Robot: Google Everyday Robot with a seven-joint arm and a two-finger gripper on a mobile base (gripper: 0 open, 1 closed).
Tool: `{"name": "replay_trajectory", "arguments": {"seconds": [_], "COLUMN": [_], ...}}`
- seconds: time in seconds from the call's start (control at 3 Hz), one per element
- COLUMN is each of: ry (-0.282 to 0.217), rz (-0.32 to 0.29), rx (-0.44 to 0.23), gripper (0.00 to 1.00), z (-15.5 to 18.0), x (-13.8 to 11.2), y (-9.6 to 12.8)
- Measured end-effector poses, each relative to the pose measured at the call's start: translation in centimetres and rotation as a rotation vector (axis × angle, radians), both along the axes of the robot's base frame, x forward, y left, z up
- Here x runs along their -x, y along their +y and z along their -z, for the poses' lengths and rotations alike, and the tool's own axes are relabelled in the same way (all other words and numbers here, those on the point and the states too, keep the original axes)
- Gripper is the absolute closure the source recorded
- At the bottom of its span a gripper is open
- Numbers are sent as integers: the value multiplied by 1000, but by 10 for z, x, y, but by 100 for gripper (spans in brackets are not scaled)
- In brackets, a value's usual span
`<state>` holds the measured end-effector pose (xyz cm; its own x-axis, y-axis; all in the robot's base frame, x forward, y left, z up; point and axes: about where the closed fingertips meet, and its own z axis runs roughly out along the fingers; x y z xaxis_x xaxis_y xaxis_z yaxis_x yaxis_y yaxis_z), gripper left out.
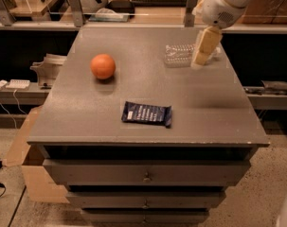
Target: Move water bottle near rxbar blueberry
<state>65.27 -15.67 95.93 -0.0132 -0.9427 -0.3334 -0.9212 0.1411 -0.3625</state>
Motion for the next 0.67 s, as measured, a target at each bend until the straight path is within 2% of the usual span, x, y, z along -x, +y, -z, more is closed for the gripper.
{"name": "replay_trajectory", "arguments": {"seconds": [0.67], "ry": [-9], "rz": [117], "rx": [-9], "gripper": [0], "z": [42], "x": [-63], "y": [-15]}}
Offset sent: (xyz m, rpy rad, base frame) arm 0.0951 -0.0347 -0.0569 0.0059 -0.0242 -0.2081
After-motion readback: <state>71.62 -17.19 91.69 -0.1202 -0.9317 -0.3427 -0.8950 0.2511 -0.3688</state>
